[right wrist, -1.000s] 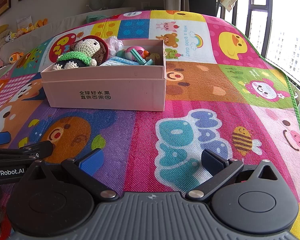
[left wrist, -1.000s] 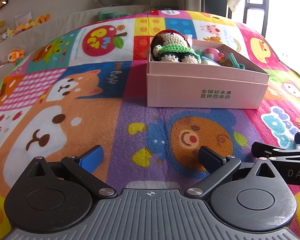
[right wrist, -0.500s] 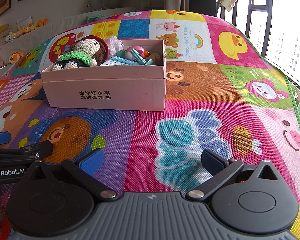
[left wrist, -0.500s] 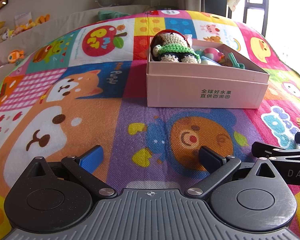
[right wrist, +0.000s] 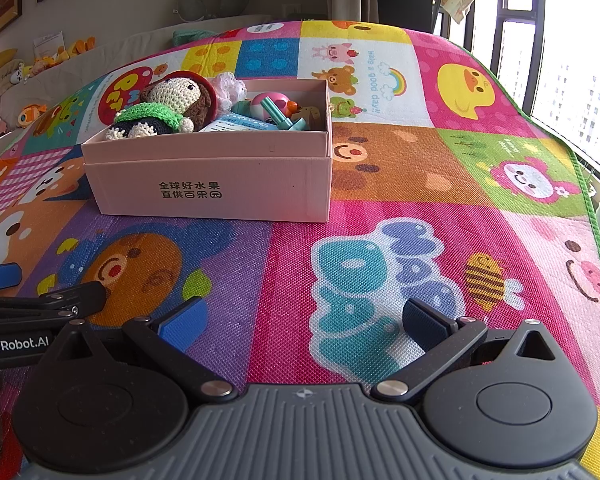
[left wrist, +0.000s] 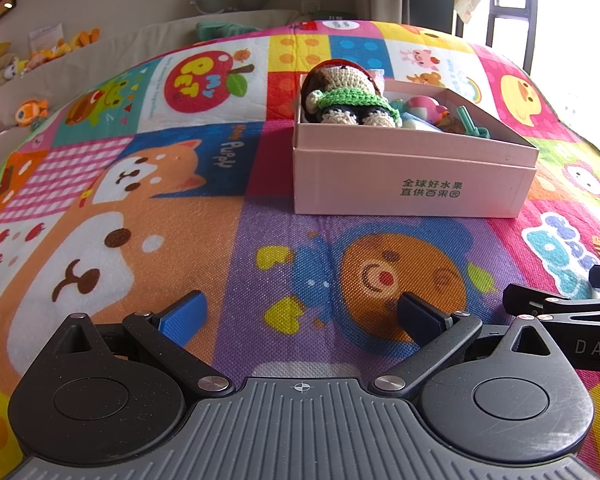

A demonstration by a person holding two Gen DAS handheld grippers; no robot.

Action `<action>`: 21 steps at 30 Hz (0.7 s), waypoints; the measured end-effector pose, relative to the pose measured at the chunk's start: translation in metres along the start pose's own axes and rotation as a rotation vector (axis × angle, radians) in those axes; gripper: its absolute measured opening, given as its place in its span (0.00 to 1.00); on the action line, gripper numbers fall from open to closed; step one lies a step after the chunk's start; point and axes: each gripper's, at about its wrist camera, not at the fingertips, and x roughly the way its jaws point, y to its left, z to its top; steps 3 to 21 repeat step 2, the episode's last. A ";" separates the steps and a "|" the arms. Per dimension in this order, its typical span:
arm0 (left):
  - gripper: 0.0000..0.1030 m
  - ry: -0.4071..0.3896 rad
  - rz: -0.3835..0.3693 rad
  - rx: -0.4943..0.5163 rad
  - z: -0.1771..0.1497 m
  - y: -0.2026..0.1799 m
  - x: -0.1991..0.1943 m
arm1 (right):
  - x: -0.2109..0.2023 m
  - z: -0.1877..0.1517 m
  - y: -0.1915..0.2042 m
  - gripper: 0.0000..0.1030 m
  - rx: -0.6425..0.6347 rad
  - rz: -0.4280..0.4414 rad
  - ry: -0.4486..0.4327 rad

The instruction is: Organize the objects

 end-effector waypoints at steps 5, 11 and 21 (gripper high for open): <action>1.00 0.000 0.000 -0.001 0.000 -0.001 0.000 | 0.000 0.000 0.000 1.00 0.000 0.000 0.000; 1.00 0.000 0.000 -0.001 0.000 -0.001 0.000 | 0.000 0.000 0.000 1.00 0.000 0.000 0.000; 1.00 0.000 0.000 -0.001 0.000 -0.001 0.000 | 0.000 0.000 0.000 1.00 0.000 0.000 0.000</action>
